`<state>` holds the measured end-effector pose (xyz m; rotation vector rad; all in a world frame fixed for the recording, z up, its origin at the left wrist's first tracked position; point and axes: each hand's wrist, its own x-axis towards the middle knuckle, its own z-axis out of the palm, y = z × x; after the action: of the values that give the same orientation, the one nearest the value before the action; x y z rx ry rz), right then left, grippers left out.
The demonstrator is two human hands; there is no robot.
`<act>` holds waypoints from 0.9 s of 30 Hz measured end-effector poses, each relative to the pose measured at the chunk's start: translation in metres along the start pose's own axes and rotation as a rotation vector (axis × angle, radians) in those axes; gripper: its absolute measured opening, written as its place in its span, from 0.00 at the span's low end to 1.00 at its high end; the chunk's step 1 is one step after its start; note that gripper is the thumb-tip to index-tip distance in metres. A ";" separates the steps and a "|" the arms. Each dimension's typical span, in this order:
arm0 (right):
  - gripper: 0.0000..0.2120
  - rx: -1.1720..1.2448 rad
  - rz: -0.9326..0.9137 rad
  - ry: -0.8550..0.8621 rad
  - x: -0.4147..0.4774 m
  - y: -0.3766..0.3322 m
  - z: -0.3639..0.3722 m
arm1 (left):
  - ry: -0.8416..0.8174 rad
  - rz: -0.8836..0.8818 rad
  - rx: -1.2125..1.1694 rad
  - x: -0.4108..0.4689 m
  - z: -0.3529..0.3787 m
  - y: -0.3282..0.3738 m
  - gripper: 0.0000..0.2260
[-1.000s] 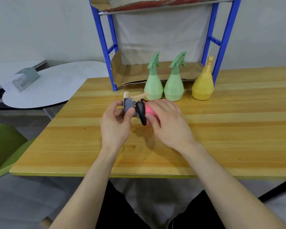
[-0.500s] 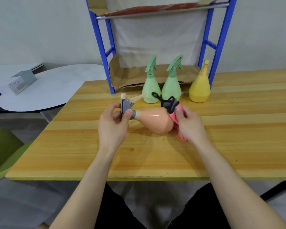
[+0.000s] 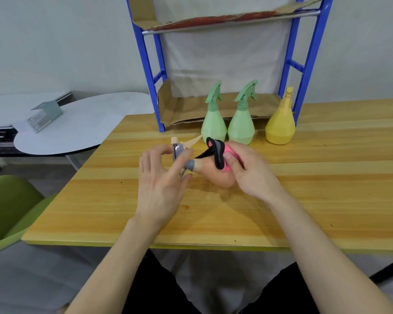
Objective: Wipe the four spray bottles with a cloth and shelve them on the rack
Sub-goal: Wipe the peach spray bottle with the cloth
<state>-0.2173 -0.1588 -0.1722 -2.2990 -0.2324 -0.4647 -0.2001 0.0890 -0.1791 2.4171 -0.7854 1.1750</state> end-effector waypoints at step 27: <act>0.22 -0.357 -0.143 0.055 -0.013 -0.042 0.029 | -0.054 0.445 -0.039 0.033 0.011 -0.022 0.07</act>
<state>-0.2345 -0.1089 -0.1682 -2.6228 -0.3093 -0.6878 -0.1631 0.0902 -0.1606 2.3166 -1.4014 1.2320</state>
